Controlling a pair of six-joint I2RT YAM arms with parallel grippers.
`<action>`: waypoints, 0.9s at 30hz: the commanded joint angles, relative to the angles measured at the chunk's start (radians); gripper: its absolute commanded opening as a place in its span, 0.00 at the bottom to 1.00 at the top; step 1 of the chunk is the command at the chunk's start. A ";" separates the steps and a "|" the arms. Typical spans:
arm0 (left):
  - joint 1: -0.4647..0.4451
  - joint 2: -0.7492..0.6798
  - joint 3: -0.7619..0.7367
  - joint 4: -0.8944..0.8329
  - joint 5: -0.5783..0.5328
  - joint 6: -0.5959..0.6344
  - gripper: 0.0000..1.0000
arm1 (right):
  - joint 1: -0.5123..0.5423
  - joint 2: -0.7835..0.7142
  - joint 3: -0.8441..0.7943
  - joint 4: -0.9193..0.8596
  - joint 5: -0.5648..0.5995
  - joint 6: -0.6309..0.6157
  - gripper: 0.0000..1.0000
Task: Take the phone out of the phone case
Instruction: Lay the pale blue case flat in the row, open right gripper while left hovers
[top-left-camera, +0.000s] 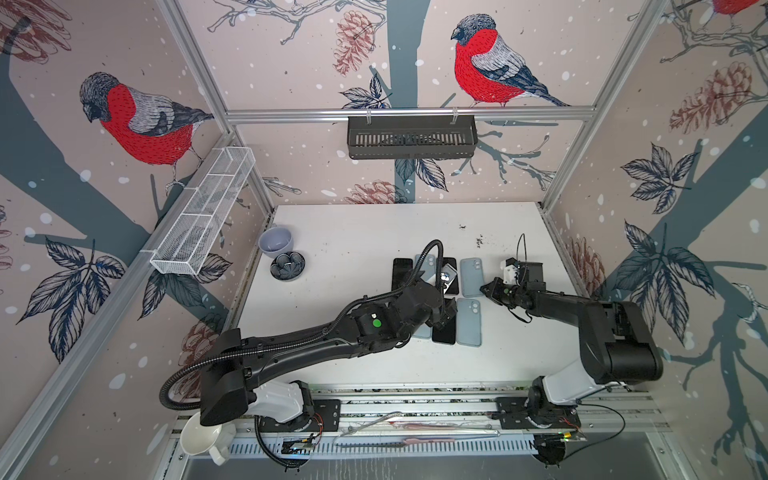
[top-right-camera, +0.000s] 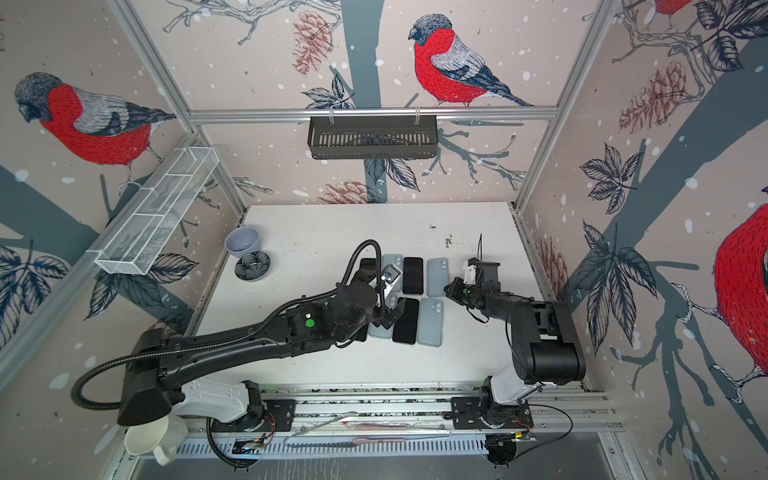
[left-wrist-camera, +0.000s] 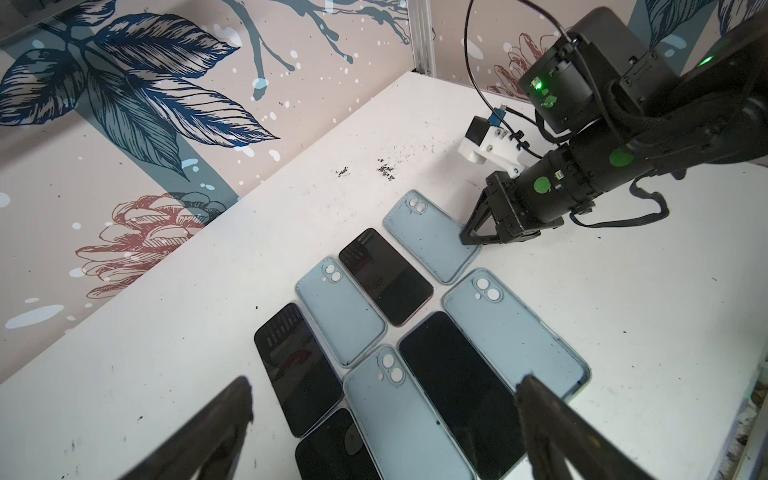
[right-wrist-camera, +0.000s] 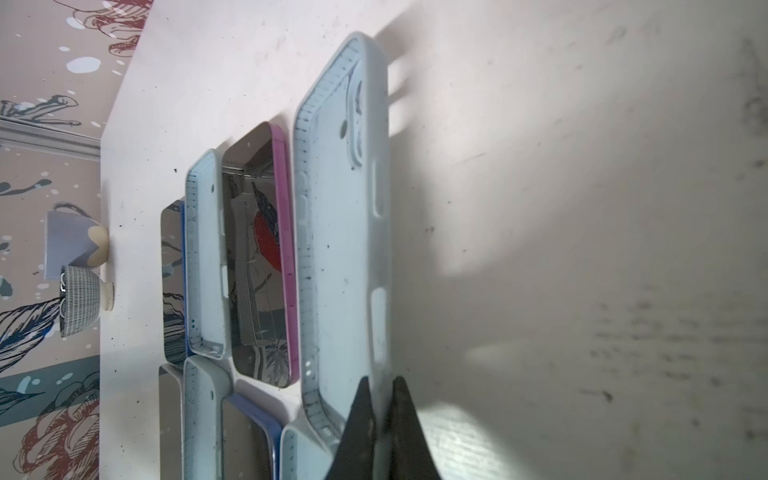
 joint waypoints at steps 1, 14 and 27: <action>-0.002 -0.040 -0.037 0.041 -0.029 -0.047 0.98 | 0.003 0.024 0.009 0.011 0.040 -0.027 0.01; -0.003 -0.107 -0.111 0.050 -0.026 -0.077 0.98 | 0.047 0.066 0.014 0.028 0.036 -0.036 0.01; -0.003 -0.132 -0.144 0.058 -0.033 -0.100 0.98 | 0.065 0.095 0.025 0.008 0.035 -0.039 0.20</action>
